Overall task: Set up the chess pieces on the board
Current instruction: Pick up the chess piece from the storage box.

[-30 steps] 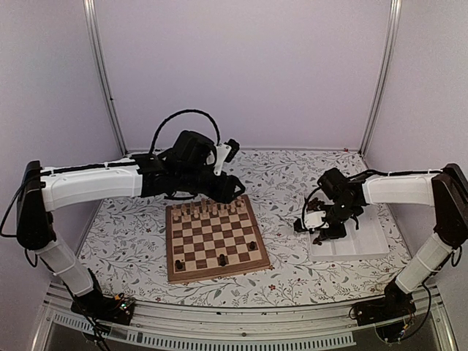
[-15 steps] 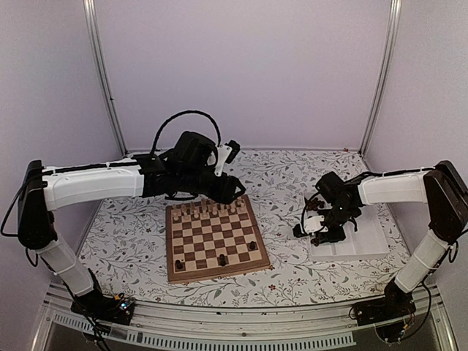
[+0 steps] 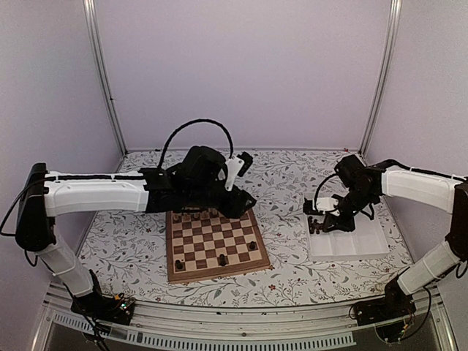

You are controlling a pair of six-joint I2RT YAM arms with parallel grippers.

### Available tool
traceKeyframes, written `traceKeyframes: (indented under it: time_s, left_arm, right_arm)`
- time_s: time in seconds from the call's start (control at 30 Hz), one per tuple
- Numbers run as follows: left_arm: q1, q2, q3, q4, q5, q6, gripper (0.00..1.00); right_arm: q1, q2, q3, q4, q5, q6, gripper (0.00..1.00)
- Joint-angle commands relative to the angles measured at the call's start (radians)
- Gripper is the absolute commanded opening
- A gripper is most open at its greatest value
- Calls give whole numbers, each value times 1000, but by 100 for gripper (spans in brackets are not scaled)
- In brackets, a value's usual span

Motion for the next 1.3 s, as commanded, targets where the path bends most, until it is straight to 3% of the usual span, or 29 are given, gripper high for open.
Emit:
traceKeyframes:
  time_s: [0.0,0.2,0.5,0.67,0.93,1.27]
  left_arm:
    - [-88,-27,-69,168,-37,60,55]
    - [-116,23,-108,382,25,49,55]
    - [-120,73,-312,1032,169,-59,57]
    - [-137,146,-318,1269,202,-68,57]
    - [-164,252,-208,1329,212,-83,57]
    - [-163,303,-115,1272,151,-120,49]
  right_arm:
    - [-17,-90,42,-49,-160,122,5]
    - [-20,-129,87,-18,-356,237,5]
    - [-18,-196,175,94,-588,363,4]
    - [-20,-201,222,136,-639,424,3]
    - [-20,-211,222,153,-672,463,3]
    - [-20,-238,202,152,-685,465,4]
